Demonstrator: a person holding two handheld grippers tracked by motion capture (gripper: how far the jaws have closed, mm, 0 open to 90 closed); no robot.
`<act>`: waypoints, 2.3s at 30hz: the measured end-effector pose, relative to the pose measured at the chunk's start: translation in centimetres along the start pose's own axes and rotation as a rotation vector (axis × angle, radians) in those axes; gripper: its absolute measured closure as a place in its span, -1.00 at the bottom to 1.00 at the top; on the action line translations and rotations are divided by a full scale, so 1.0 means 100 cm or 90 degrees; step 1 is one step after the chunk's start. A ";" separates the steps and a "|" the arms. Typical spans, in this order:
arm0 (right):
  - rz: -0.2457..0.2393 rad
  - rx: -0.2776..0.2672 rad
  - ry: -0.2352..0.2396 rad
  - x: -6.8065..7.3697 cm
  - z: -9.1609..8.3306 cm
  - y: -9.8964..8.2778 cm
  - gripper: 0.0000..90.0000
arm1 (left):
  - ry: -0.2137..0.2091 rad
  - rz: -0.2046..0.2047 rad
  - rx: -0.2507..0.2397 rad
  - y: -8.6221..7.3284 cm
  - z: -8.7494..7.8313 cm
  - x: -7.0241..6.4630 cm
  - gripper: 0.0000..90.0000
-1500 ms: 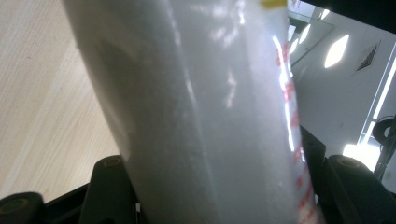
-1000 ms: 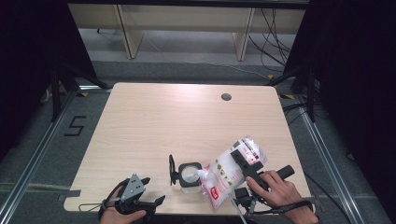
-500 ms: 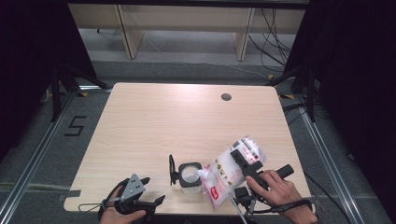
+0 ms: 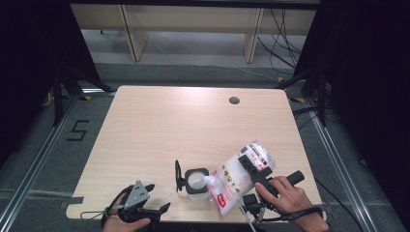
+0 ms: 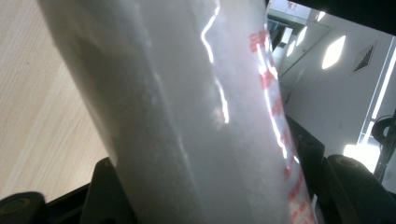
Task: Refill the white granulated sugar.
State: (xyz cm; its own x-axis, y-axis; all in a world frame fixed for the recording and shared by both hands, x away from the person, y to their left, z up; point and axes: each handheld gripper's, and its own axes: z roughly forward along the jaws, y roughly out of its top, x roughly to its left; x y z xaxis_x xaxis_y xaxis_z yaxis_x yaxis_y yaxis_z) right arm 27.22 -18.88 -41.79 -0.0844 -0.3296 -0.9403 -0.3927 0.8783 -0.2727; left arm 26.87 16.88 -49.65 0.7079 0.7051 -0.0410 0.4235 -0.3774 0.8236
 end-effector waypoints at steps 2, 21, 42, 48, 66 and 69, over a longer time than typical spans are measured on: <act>0.005 -0.002 -0.003 -0.001 0.000 0.001 -0.02 | 0.000 0.001 0.001 0.000 0.000 0.000 -0.60; 0.005 -0.012 -0.003 -0.003 0.000 -0.001 -0.02 | 0.003 0.023 0.007 0.000 -0.003 0.004 -0.60; 0.032 -0.015 -0.003 -0.002 0.000 0.000 -0.01 | 0.010 -0.004 0.000 -0.001 -0.003 0.002 -0.60; 0.050 -0.014 0.005 -0.005 -0.002 -0.001 -0.01 | 0.011 -0.003 -0.001 -0.002 -0.004 0.002 -0.60; -0.010 -0.044 -0.024 -0.011 0.000 -0.002 -0.01 | 0.018 -0.003 -0.003 -0.002 -0.004 0.002 -0.60; -0.009 -0.043 -0.022 -0.010 0.000 -0.002 -0.01 | 0.018 0.010 -0.001 -0.001 -0.004 0.004 -0.60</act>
State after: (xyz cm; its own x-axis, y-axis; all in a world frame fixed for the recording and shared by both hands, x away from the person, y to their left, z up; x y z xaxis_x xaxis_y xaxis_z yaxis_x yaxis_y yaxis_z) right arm 27.45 -18.74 -40.75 -0.0470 -0.3279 -0.9435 -0.4551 0.8479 -0.2720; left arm 26.91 17.46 -49.52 0.6978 0.7162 -0.0120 0.4117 -0.3873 0.8249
